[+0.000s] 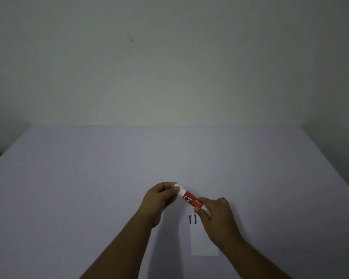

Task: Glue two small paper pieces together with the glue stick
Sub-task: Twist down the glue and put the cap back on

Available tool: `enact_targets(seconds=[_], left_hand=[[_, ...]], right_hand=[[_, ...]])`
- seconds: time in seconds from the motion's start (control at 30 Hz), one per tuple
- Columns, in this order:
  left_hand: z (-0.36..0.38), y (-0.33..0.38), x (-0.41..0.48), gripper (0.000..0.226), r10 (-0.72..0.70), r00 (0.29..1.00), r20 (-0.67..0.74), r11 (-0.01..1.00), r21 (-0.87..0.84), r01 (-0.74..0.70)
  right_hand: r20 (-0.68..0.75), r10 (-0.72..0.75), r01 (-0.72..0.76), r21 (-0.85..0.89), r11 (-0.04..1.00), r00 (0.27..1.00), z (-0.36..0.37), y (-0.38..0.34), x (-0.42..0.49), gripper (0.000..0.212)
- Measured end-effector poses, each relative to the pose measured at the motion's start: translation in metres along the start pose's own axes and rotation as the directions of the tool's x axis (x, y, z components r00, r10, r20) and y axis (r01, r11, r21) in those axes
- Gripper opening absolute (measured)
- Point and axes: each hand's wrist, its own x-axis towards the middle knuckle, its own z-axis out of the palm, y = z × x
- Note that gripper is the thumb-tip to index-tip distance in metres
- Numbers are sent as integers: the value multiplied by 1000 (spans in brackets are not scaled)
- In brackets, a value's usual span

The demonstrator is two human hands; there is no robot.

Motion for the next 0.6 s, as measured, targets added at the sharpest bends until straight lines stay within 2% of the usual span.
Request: enact_targets(seconds=[0.1, 0.17, 0.23, 0.3, 0.47, 0.6], left_hand=[[2, 0, -7, 18, 33, 999, 36, 998, 59, -35], [4, 3, -10, 18, 51, 997, 56, 996, 65, -54], [5, 7, -10, 18, 66, 995, 79, 994, 82, -73], [5, 11, -9, 18, 71, 992, 103, 990, 112, -82], [13, 18, 2, 27, 92, 988, 126, 986, 130, -108], [22, 25, 17, 21, 154, 977, 145, 947, 260, -188]], right_hand=[[35, -2, 0, 53, 999, 999, -7, -5, -2, 33], [122, -14, -15, 238, 971, 992, -12, -7, -2, 21], [220, -1, -91, 408, 908, 975, -16, -8, -3, 12], [261, 10, -135, 466, 875, 965, -16, -6, -1, 10], [298, -12, -123, 429, 895, 954, -7, 1, 21, 16], [191, -59, 5, 274, 962, 980, 0, 2, 54, 22]])
